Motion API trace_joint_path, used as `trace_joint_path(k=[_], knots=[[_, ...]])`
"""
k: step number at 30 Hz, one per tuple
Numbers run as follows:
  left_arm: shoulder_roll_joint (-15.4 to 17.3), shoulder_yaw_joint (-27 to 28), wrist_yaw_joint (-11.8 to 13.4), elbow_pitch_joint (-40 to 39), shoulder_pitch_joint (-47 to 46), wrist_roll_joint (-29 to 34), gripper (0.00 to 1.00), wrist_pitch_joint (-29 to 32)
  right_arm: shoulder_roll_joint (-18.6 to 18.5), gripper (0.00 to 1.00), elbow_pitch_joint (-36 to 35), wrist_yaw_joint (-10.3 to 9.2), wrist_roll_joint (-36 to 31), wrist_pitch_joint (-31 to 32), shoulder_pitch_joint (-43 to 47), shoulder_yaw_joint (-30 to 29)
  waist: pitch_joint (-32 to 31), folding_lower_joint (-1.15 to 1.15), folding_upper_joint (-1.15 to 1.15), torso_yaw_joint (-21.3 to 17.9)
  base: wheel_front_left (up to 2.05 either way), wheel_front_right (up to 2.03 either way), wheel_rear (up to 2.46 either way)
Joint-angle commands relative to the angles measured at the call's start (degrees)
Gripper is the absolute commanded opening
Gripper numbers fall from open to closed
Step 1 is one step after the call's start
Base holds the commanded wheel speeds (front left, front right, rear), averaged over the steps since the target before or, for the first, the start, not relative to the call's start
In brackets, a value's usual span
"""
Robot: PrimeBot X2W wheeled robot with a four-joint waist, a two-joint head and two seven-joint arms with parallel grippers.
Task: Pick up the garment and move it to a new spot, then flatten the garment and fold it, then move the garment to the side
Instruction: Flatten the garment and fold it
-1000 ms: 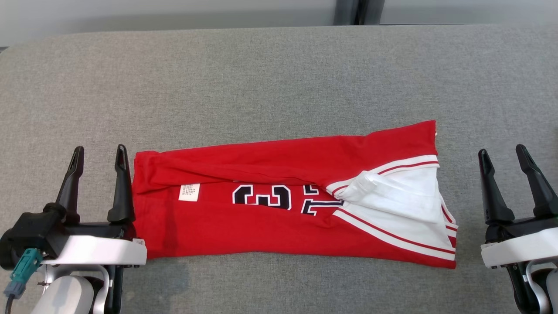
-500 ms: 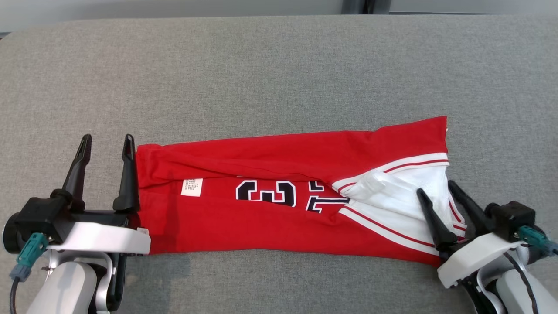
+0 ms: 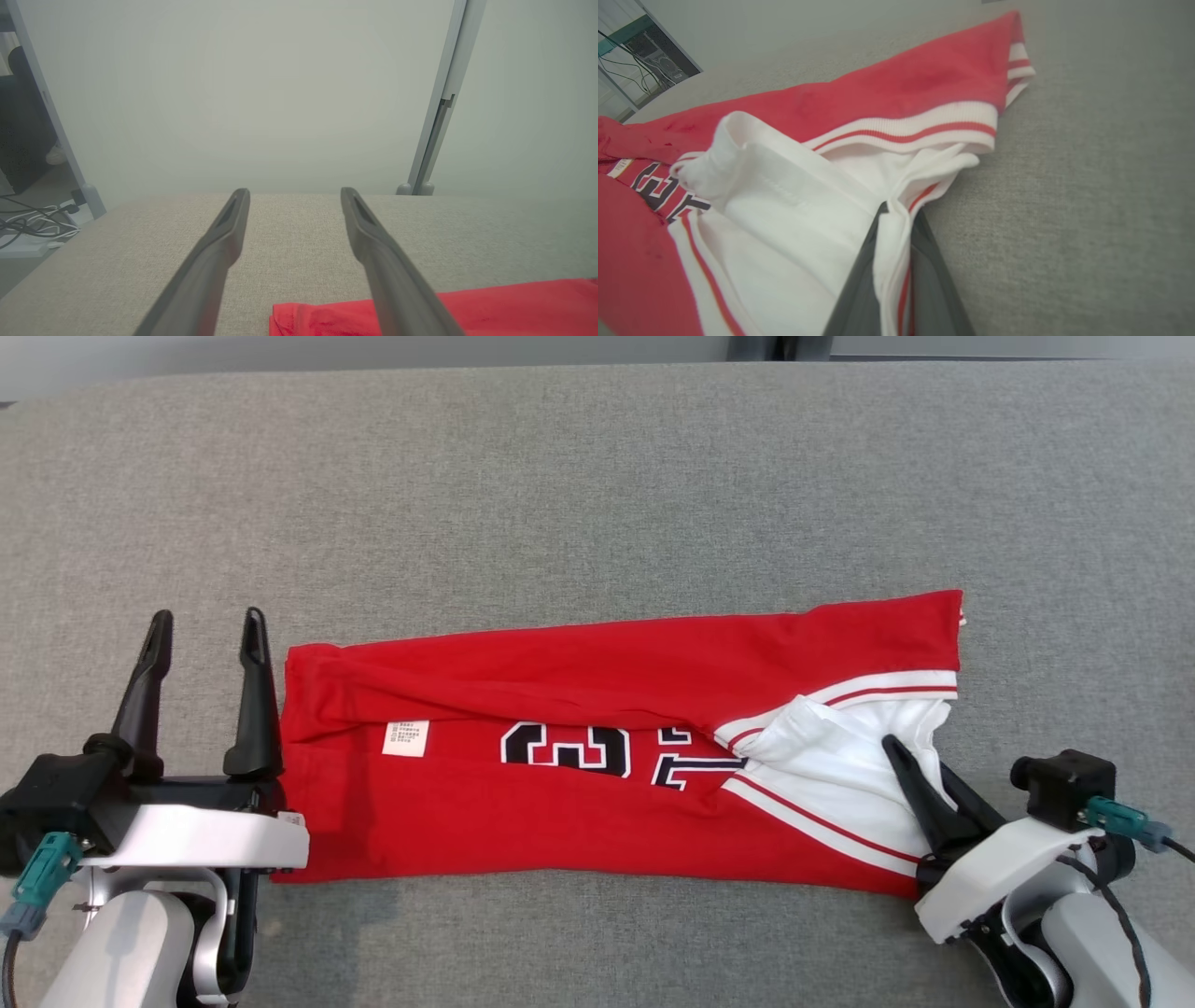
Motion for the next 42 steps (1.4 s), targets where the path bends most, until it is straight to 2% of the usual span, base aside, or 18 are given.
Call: trace_joint_path(k=[1, 11, 15, 22, 30, 34, 37, 42], knots=[[0.29, 0.45, 0.31, -0.37, 0.11, 0.12, 1.00, -0.22, -1.74, 0.00, 1.40, -0.16, 0.62, -0.55, 1.94, -0.67, -0.02, 0.00, 0.00, -0.42, 0.00, 0.00, 0.00], [1.02, 0.97, 0.85, -1.61, 0.48, 0.45, 1.00, -0.08, -10.81, 0.00, -5.03, -0.08, -1.89, -3.61, 5.34, -12.75, 0.20, 0.00, 0.00, -2.86, 0.00, 0.00, 0.00], [1.35, 0.98, 0.88, -1.79, 0.02, 0.44, 1.00, 0.12, -11.77, 0.00, -6.21, -0.04, -2.69, -3.64, 6.52, -16.13, 0.28, 0.00, 0.00, -3.55, 0.00, 0.00, 0.00], [1.52, 0.66, 1.06, -2.02, -0.17, 0.56, 1.00, 0.51, -11.32, 0.00, -9.75, -0.04, -3.79, -3.65, 5.81, -14.82, -0.01, 0.00, 0.00, -4.02, 0.00, 0.00, 0.00], [1.98, 0.24, 0.86, -2.08, -0.03, 0.39, 1.00, 1.04, -9.08, 0.00, -24.30, -0.03, -7.03, 0.53, 3.16, -9.15, -0.98, 0.00, 0.00, -3.71, 0.00, 0.00, 0.00], [1.91, -0.26, 0.83, -2.04, -0.32, 0.50, 1.00, 1.26, -5.51, 0.00, -30.93, -0.03, -7.78, 4.87, 1.54, -3.92, -1.25, 0.00, 0.00, -3.03, 0.00, 0.00, 0.00], [1.60, -0.72, 0.84, -2.04, -0.42, 0.47, 1.00, 1.44, -1.64, 0.00, -32.11, -0.03, -7.81, 6.70, -0.11, 0.44, -1.25, 0.00, 0.00, -2.31, 0.00, 0.00, 0.00], [1.05, -1.49, 0.61, -1.51, -1.31, 0.29, 1.00, 1.53, 4.57, 0.00, -27.51, -0.03, -7.29, 7.12, -4.37, 8.11, -0.69, 0.00, 0.00, -0.66, 0.00, 0.00, 0.00]])
